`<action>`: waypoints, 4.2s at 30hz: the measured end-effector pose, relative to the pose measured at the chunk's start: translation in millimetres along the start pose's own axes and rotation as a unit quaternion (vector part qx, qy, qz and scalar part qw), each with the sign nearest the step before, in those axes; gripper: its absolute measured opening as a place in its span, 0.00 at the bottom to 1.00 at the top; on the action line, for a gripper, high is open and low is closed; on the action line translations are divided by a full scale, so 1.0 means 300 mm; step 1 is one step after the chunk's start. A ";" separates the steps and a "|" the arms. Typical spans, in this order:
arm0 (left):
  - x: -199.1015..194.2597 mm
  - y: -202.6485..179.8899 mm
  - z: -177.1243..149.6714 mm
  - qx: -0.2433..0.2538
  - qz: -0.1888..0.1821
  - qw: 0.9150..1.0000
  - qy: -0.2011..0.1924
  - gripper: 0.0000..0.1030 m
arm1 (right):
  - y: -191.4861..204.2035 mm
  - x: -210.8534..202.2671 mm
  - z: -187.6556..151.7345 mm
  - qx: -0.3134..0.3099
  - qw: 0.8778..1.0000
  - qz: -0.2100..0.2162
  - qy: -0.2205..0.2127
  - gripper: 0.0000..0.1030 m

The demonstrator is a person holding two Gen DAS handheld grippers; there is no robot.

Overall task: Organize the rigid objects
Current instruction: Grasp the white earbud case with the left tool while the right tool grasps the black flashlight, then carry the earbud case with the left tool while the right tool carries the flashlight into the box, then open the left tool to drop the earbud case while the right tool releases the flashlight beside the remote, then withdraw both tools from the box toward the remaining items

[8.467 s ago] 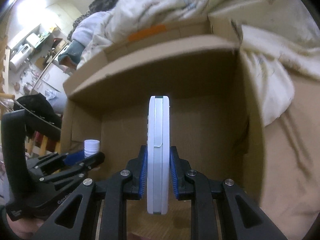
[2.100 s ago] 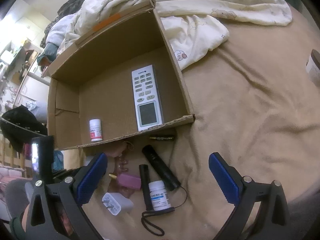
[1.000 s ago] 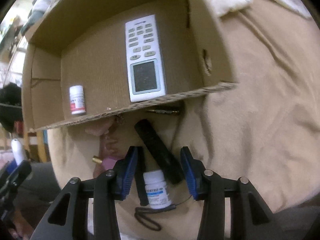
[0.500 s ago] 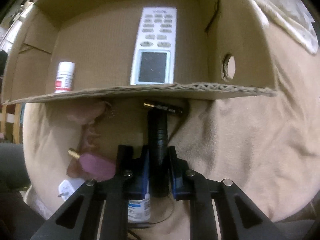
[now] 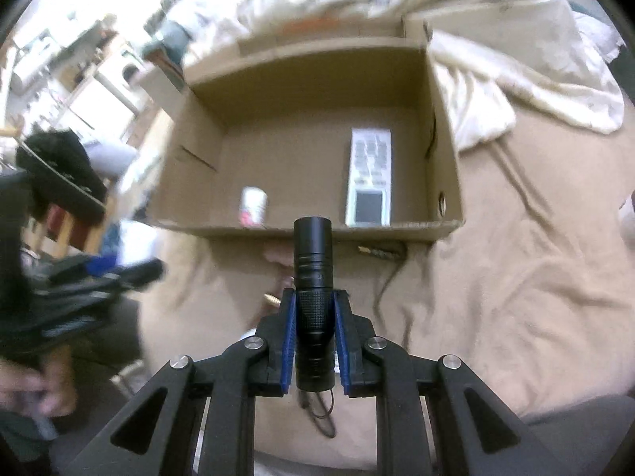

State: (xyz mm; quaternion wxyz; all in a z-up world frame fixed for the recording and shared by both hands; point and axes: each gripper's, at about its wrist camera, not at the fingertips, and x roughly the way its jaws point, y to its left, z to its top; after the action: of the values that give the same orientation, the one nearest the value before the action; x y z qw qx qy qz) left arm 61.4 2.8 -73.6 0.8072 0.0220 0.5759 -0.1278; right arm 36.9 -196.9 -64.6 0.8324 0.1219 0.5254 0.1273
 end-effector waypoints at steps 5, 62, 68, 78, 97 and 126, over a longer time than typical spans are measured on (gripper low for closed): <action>-0.001 0.017 0.002 -0.017 -0.005 1.000 0.000 0.38 | 0.032 -0.155 0.073 0.000 0.997 0.037 -0.061 0.19; 0.298 -0.125 0.312 0.040 0.088 0.995 0.002 0.38 | -0.187 0.407 0.302 0.045 0.998 -0.001 0.049 0.19; 0.310 -0.128 0.306 0.045 0.093 0.995 0.008 0.38 | -0.180 0.432 0.297 0.038 0.997 -0.009 0.062 0.19; 0.308 -0.150 0.309 0.051 0.088 0.995 0.011 0.52 | -0.186 0.423 0.304 0.048 0.997 -0.003 0.059 0.19; 0.219 -0.111 0.333 0.028 0.077 0.996 -0.029 0.84 | -0.158 0.232 0.353 0.042 0.994 0.059 -0.078 1.00; -0.202 -0.012 0.041 -0.053 0.028 0.995 -0.085 0.89 | -0.103 -0.079 0.049 0.065 0.989 0.075 -0.109 1.00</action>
State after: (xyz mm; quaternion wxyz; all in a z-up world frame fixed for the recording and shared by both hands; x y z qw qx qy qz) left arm 53.6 7.9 -12.4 0.8566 -0.0157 0.5102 -0.0754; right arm 43.0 -234.9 -48.9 0.8633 0.2280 0.4278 0.1406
